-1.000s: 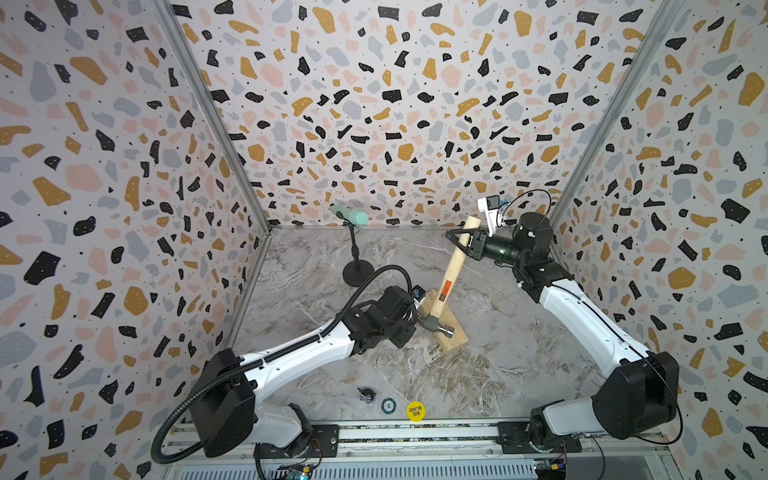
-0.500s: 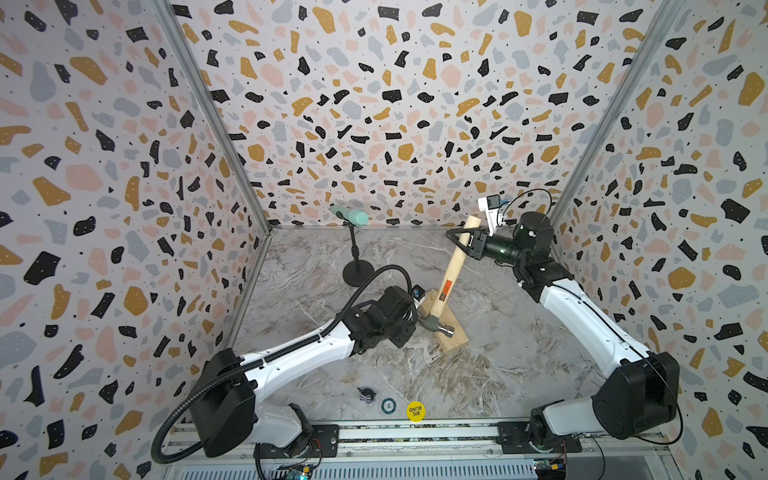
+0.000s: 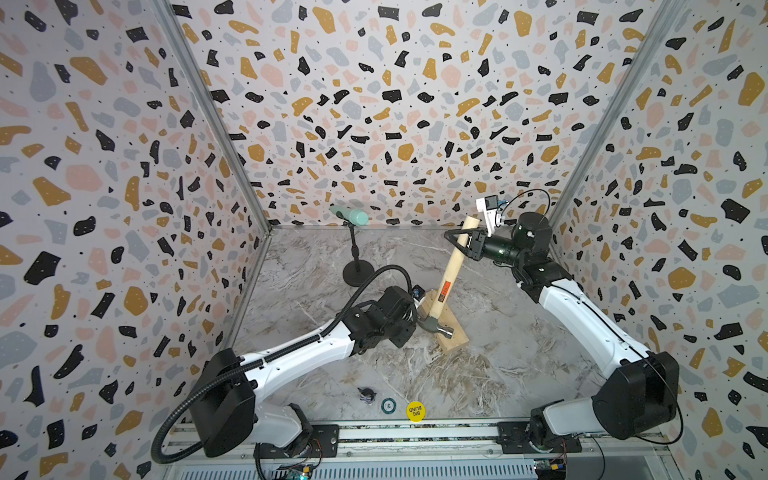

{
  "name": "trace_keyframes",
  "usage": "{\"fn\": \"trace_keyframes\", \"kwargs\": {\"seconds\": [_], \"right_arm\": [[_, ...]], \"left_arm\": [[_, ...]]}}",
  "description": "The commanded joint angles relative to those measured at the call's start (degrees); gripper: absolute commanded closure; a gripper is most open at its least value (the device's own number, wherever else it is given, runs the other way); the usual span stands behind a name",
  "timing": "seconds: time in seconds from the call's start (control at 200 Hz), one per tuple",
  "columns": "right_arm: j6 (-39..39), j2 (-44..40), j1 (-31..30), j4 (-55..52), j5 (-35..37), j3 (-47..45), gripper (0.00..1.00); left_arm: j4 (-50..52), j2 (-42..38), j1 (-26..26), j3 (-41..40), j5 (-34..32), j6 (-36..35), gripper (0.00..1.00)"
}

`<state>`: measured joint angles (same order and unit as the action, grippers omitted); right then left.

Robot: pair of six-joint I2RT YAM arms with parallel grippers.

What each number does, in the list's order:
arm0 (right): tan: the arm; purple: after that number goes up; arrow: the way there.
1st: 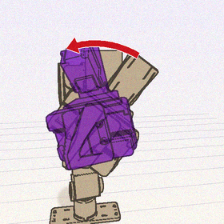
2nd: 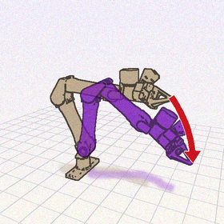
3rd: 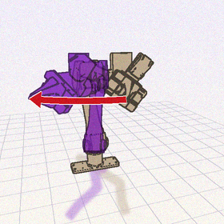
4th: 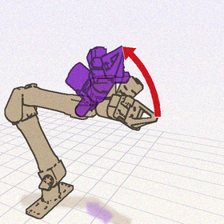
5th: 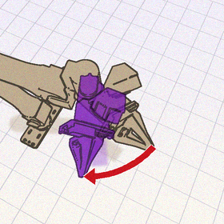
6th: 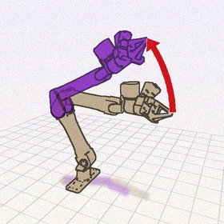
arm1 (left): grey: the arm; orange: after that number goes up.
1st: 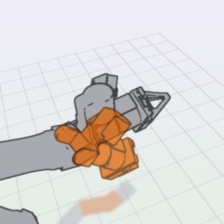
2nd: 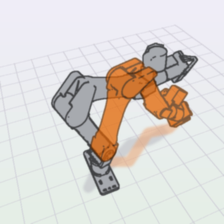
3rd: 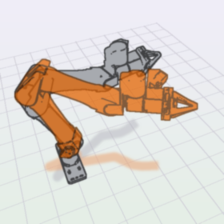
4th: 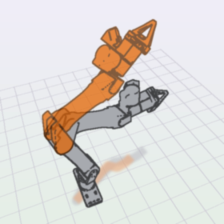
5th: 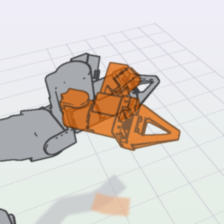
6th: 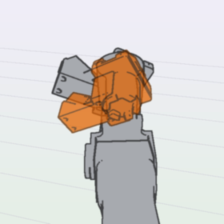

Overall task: Use a claw hammer to pull out a nail
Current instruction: Pick up the nail with the hammer.

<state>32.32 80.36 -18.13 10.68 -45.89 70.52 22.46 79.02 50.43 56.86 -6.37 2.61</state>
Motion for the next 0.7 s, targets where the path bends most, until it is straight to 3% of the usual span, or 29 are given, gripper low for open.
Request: {"fn": "trace_keyframes", "kwargs": {"seconds": [0.0, 0.696], "right_arm": [[3.30, -1.89, -0.33, 2.77, -1.76, 2.70, 1.00], [3.10, -1.87, -0.59, 3.02, -1.45, 1.92, 1.00]], "left_arm": [[-0.23, -0.01, 0.22, 0.44, 0.00, -0.25, 0.90], [-0.35, -0.85, 0.19, 0.36, -0.22, -0.32, 0.99]]}}
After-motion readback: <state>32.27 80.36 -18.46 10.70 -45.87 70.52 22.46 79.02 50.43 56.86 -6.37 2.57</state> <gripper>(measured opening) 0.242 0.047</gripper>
